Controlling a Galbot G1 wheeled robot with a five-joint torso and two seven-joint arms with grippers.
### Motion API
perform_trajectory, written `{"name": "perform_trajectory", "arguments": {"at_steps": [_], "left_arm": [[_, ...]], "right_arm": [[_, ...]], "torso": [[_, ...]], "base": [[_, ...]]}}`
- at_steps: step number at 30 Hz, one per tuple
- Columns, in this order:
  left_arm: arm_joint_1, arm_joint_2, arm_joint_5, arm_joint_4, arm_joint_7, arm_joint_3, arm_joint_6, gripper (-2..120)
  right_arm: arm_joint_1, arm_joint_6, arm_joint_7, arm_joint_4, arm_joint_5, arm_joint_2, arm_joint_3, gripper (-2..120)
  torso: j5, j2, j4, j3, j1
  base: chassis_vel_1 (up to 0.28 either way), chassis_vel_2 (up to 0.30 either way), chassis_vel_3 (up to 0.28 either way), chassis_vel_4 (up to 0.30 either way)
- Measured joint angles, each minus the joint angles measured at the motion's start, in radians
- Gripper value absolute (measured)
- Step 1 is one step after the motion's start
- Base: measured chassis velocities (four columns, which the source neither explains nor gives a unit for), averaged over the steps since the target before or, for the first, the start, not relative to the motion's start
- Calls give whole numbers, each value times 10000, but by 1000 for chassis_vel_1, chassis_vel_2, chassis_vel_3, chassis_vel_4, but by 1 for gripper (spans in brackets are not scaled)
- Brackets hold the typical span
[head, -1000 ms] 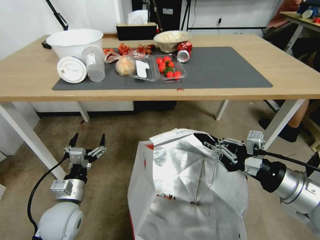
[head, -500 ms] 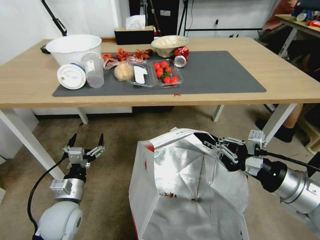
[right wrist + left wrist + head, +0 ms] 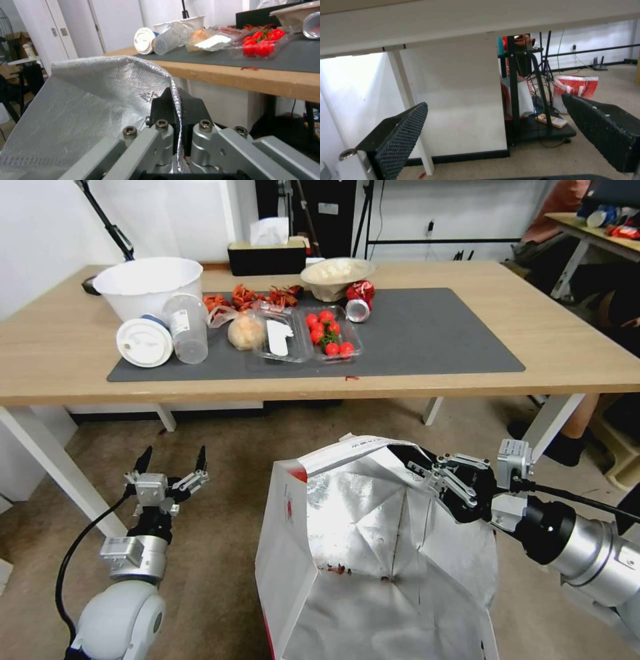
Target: Pick up the food delivery bag from the floor and place it on the table.
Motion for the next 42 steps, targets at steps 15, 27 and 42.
{"name": "perform_trajectory", "arguments": {"at_steps": [15, 27, 42], "left_arm": [[794, 163, 99, -640, -158, -761, 673, 100], [1131, 124, 10, -868, -266, -1064, 717, 100], [1202, 127, -43, -974, -340, -1134, 672, 100]], "right_arm": [[10, 157, -201, 0, -173, 58, 8, 0], [33, 248, -330, -1, -253, 105, -60, 0], [6, 259, -553, 0, -92, 72, -112, 0]], "torso": [[1, 696, 0, 455, 243], [0, 1178, 0, 758, 427], [0, 1757, -1, 1108, 650]], "base": [[0, 0, 0, 0], [0, 0, 0, 0], [0, 0, 0, 0]]}}
